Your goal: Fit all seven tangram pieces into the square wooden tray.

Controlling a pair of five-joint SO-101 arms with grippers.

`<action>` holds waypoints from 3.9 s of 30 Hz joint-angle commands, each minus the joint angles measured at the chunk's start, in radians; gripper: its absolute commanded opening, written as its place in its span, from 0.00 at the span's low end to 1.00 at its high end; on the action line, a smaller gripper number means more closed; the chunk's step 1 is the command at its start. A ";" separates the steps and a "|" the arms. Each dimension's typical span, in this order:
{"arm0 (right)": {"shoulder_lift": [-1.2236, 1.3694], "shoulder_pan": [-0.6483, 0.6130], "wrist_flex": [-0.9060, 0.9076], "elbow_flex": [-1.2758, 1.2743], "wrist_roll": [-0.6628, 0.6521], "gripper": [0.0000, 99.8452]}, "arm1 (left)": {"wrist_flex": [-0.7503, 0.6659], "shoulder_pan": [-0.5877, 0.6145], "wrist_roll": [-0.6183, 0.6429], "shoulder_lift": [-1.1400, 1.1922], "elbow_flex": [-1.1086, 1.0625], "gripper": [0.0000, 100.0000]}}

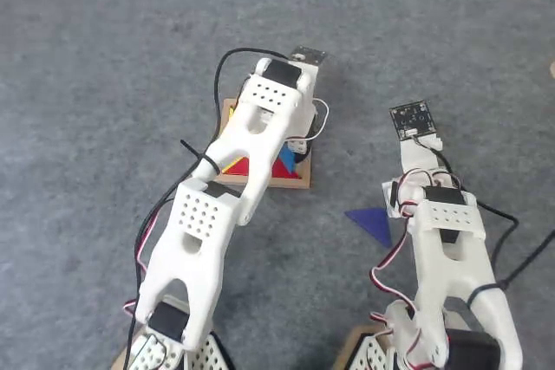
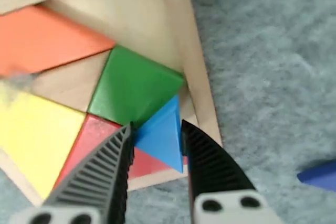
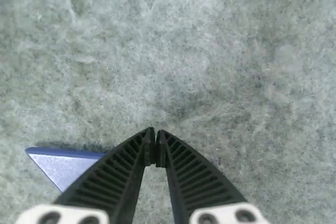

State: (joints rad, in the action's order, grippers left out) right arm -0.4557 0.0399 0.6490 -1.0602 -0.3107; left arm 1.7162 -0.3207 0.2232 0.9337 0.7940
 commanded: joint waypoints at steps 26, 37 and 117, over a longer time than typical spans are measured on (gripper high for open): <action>-0.031 -0.010 -0.021 0.003 -0.008 0.02 | 0.028 -0.041 0.110 -0.080 0.007 0.22; -0.031 -0.010 -0.021 0.003 -0.008 0.02 | 0.040 -0.041 0.037 -0.091 0.084 0.24; -0.033 0.024 -0.021 0.009 -0.008 0.02 | -0.954 0.143 -0.184 -1.119 -1.382 0.20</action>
State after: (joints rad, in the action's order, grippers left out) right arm -0.4557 0.0399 0.6460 -1.0602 -0.3107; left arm 0.7204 -0.3007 -0.0176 -0.0100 -0.5700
